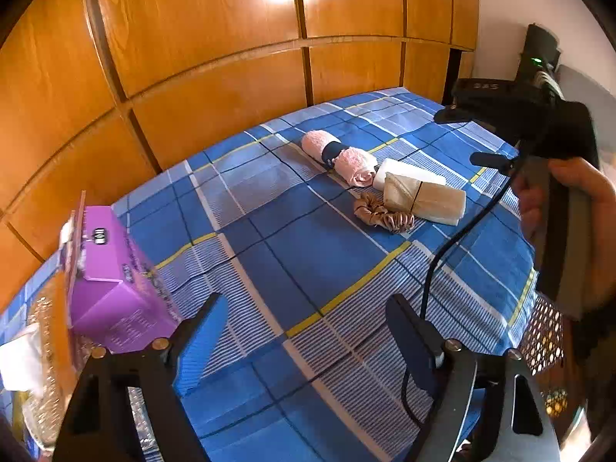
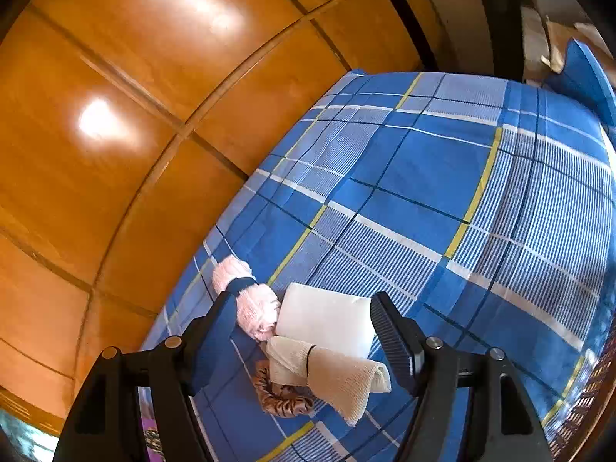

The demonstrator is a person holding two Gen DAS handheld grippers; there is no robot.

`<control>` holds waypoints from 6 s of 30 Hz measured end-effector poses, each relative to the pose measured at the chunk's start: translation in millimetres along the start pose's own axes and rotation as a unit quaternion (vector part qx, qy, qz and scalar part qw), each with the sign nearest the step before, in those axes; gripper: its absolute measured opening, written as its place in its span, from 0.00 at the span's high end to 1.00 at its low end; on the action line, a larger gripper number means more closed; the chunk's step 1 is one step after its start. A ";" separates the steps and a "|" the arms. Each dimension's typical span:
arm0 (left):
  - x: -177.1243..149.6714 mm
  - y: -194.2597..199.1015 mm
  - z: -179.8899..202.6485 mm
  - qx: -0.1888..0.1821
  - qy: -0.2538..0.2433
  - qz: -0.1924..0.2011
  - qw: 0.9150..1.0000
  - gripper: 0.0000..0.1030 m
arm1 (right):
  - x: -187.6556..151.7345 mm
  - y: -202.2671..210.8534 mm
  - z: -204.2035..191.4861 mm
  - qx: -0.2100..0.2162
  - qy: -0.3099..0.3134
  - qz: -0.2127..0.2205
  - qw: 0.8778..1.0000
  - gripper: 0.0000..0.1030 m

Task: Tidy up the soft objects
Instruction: 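Grasp the brown scrunchie with the left tool while the right tool approaches the beige mesh pad, then lift the scrunchie with the left tool while the right tool grasps the beige mesh pad, then carry the scrunchie toward the gold tray with the left tool while the right tool holds the mesh pad, then open the left tool to drop the brown scrunchie into the gold tray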

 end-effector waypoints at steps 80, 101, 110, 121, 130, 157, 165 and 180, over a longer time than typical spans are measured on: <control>-41.0 -75.2 -15.9 -0.164 0.121 -0.068 0.977 0.85 | -126.9 -69.6 -53.1 -0.055 0.271 -0.294 0.915 0.29; 2.7 -40.0 -18.5 -0.135 0.109 -0.028 0.984 0.90 | -124.8 -80.6 -33.3 -0.152 0.342 -0.256 0.891 0.68; 101.1 -2.7 -69.5 -0.092 0.128 0.028 0.987 0.90 | -135.7 -85.2 -41.3 -0.155 0.355 -0.251 0.887 0.64; 103.2 81.1 -242.1 0.047 0.228 0.118 0.965 0.89 | -155.8 -91.6 -54.7 -0.167 0.379 -0.238 0.879 0.62; -60.8 119.2 -341.3 0.126 0.332 0.105 0.929 0.89 | -170.7 -84.6 -60.6 -0.181 0.411 -0.215 0.867 0.62; -353.6 154.5 -358.7 0.244 0.506 0.034 0.826 0.81 | -202.2 -69.4 -71.6 -0.225 0.517 -0.152 0.812 0.63; -346.1 164.9 -345.8 0.250 0.492 0.048 0.832 0.62 | -203.9 -68.6 -71.4 -0.228 0.522 -0.146 0.809 0.63; -311.1 185.3 -311.9 0.263 0.420 0.071 0.866 0.41 | -195.0 -70.4 -68.9 -0.216 0.493 -0.160 0.828 0.66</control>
Point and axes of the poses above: each gripper's, at about its wrist camera, not at the fingertips, and y roughly against the way its jaws point, z to its right, x to its top, the point moved 8 cm from there along -y, roughly the way its jaws point, and after that the axes turned 6 degrees about -z, right-handed, at the moved point
